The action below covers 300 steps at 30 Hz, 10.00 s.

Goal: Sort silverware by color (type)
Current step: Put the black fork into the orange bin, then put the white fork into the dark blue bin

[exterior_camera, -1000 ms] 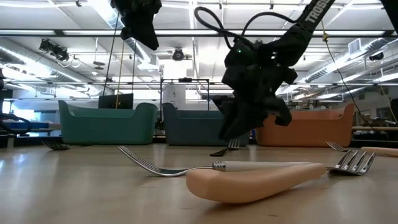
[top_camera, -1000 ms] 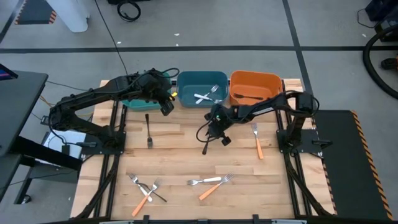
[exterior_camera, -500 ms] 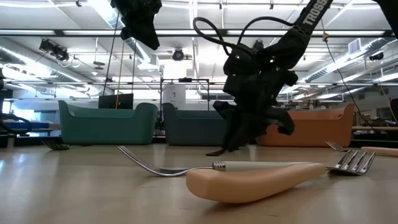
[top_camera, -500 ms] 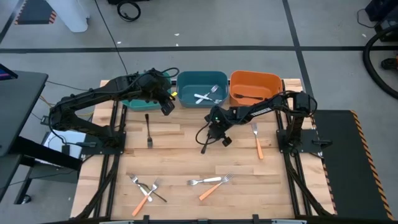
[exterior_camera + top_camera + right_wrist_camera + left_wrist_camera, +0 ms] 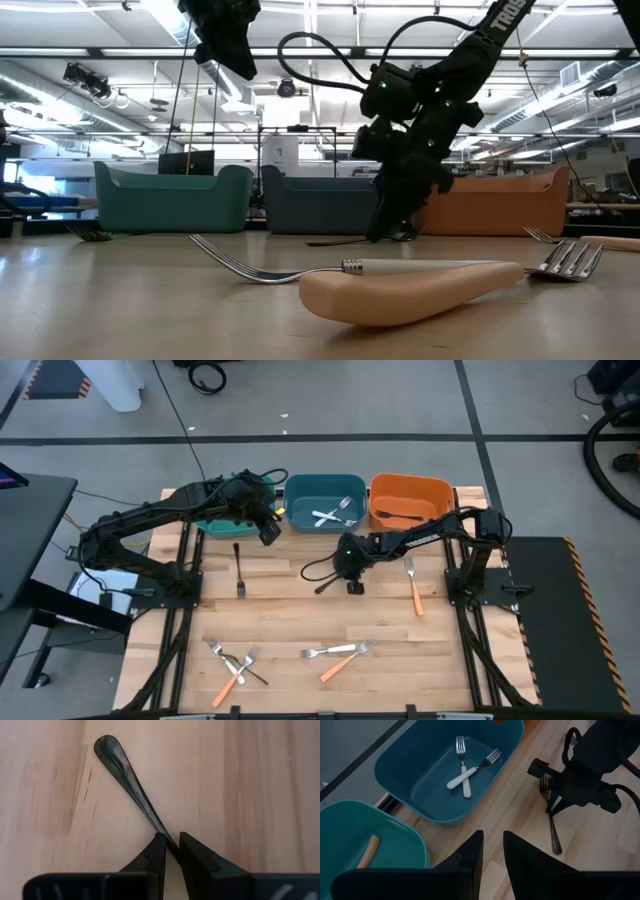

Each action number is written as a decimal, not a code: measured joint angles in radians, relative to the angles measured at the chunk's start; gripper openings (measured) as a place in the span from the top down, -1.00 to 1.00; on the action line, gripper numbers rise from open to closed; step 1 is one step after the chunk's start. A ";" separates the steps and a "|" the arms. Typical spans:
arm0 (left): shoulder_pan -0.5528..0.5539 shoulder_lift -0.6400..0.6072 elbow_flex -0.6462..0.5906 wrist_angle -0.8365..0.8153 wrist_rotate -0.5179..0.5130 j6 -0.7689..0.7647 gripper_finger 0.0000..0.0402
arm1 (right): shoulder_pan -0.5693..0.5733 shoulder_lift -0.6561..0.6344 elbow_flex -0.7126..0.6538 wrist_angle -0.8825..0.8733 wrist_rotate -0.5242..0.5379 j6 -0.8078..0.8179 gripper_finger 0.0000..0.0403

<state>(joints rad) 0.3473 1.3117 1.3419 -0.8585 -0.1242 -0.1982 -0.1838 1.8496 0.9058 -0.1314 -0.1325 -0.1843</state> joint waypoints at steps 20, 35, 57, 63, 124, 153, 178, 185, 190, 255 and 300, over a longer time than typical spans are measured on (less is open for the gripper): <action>0.000 0.000 0.000 0.001 0.000 0.002 0.59 | 0.026 -0.135 -0.014 -0.070 0.056 0.118 0.95; 0.000 0.000 0.000 0.037 0.000 0.000 0.59 | -0.011 -0.131 -0.010 -0.172 0.066 0.042 0.73; 0.000 0.000 0.000 0.045 0.000 -0.001 0.59 | -0.053 -0.122 -0.033 -0.176 0.054 0.008 0.73; 0.000 0.000 0.000 0.046 0.000 0.000 0.59 | -0.049 -0.108 -0.030 -0.208 0.058 0.009 0.92; -0.004 0.000 0.000 -0.098 0.000 -0.133 0.59 | -0.678 -0.536 0.058 -0.669 0.484 -0.260 0.57; -0.250 0.076 -0.001 -0.314 0.003 -0.575 0.36 | -0.509 -0.711 0.157 -0.670 0.468 -0.125 0.58; -0.519 0.405 -0.001 0.341 0.077 -0.261 0.36 | -0.085 -0.757 0.157 -0.679 0.471 0.323 0.58; -0.607 0.508 -0.001 0.440 0.077 -0.283 0.36 | 0.064 -0.757 0.157 -0.683 0.452 0.502 0.58; -0.658 0.596 -0.001 0.563 0.076 -0.296 0.36 | 0.148 -0.757 0.157 -0.679 0.457 0.580 0.58; -0.603 0.594 -0.005 0.444 0.085 -0.327 0.97 | 0.235 -0.756 0.157 -0.689 0.509 0.627 0.58; -0.641 0.830 0.009 0.539 0.028 -0.368 0.57 | 0.234 -0.757 0.157 -0.697 0.508 0.636 0.58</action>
<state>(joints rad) -0.2938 2.1418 1.3510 -0.3200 -0.0966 -0.5666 0.0502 1.0927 1.0626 -0.8287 0.3751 0.4521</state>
